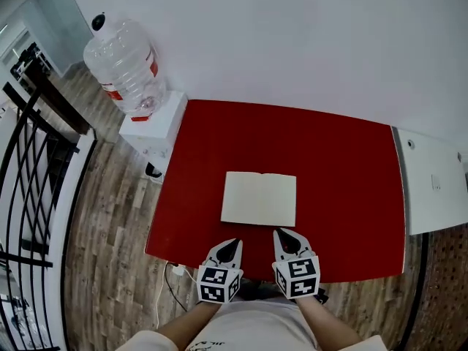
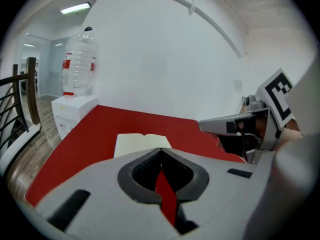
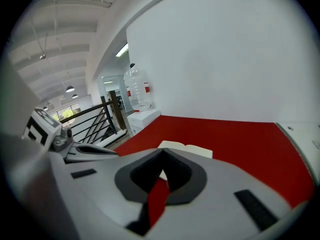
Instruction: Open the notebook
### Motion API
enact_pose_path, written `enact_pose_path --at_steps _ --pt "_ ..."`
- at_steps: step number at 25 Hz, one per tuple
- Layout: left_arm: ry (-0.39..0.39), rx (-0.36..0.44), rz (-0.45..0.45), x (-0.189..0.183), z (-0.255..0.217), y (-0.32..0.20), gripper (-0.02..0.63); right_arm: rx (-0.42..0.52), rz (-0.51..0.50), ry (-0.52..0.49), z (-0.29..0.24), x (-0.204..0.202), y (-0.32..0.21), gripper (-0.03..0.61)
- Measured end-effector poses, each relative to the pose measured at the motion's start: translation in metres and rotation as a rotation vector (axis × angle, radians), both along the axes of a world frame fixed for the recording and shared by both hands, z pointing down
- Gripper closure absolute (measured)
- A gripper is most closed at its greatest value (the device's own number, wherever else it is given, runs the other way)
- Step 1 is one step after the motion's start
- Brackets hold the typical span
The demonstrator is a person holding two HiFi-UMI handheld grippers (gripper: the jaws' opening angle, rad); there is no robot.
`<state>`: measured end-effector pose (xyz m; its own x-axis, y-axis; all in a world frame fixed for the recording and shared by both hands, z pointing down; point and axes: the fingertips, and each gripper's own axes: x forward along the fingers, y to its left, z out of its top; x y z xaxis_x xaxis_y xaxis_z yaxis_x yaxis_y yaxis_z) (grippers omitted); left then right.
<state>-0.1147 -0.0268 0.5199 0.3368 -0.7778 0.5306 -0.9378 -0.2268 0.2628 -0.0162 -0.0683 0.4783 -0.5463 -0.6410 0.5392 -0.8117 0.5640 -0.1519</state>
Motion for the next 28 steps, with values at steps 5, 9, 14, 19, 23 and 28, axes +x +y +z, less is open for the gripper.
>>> enact_pose_path --at_steps 5,9,14,19,23,28 --pt "-0.001 0.033 0.021 0.028 -0.015 0.002 0.607 -0.012 0.072 -0.02 -0.003 0.035 0.027 0.572" --pt "0.001 0.043 0.025 0.046 -0.017 0.003 0.607 -0.02 0.116 -0.05 0.004 0.048 0.042 0.572" --pt "-0.022 0.051 0.04 0.051 -0.023 0.001 0.607 0.005 0.099 -0.051 0.001 0.044 0.046 0.572" --pt "-0.031 0.057 0.039 0.052 -0.025 0.005 0.607 0.016 0.072 -0.052 -0.003 0.038 0.05 0.572" --pt "-0.03 0.051 0.03 0.05 -0.023 0.007 0.607 0.014 0.068 -0.04 -0.001 0.037 0.052 0.572" --pt "-0.035 0.056 0.02 0.047 -0.024 0.01 0.607 0.004 0.055 -0.037 0.002 0.033 0.054 0.574"
